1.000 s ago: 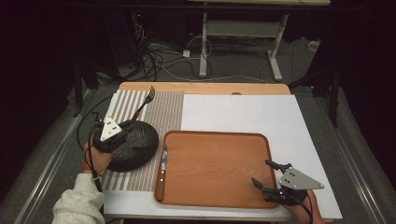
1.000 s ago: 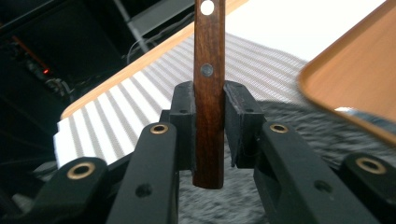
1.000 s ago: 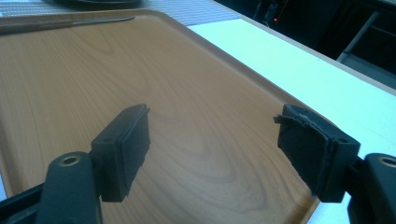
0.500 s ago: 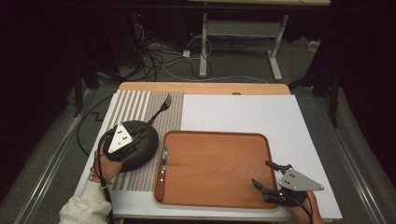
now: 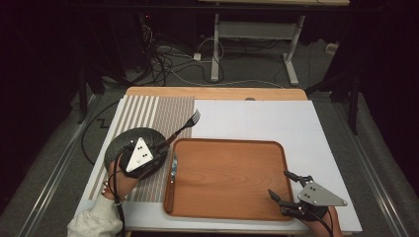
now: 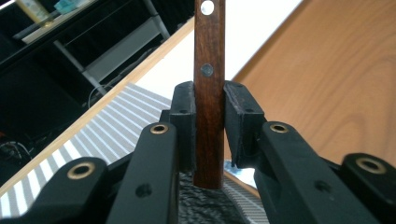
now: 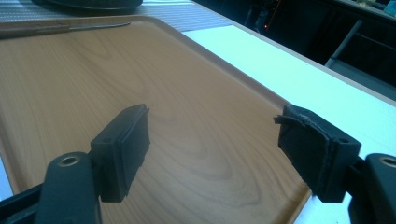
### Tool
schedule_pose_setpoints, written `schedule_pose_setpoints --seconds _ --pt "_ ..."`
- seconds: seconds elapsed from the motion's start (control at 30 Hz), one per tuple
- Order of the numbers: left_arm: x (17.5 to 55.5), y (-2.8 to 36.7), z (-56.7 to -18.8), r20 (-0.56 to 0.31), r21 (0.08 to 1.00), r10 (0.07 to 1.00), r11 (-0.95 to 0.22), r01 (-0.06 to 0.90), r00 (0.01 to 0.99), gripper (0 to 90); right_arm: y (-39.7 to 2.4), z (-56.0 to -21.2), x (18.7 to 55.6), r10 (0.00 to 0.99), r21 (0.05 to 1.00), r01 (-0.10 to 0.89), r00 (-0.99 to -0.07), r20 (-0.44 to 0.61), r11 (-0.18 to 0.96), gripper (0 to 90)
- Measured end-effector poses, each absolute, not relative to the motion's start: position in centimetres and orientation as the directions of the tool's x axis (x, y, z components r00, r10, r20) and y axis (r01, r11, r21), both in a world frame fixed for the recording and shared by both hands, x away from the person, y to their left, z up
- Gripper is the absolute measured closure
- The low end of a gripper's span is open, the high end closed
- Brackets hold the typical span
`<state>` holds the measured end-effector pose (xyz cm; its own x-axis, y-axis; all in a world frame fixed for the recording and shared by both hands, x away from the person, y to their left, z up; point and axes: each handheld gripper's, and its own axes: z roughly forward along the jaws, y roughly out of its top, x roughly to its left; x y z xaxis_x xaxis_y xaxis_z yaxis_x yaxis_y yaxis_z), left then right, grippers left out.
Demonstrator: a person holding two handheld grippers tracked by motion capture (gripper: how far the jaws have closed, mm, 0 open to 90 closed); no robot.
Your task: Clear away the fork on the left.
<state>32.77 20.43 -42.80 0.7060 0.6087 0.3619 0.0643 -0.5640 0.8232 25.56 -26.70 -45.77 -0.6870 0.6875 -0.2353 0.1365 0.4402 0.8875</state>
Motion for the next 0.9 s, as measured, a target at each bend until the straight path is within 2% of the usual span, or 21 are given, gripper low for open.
schedule_pose_setpoints --seconds 0.9 --pt "29.2 13.9 -45.4 0.396 0.68 0.373 -0.734 0.006 0.839 73.3 -26.8 -46.0 25.6 0.69 0.884 0.143 -0.684 -0.236 0.445 25.5"
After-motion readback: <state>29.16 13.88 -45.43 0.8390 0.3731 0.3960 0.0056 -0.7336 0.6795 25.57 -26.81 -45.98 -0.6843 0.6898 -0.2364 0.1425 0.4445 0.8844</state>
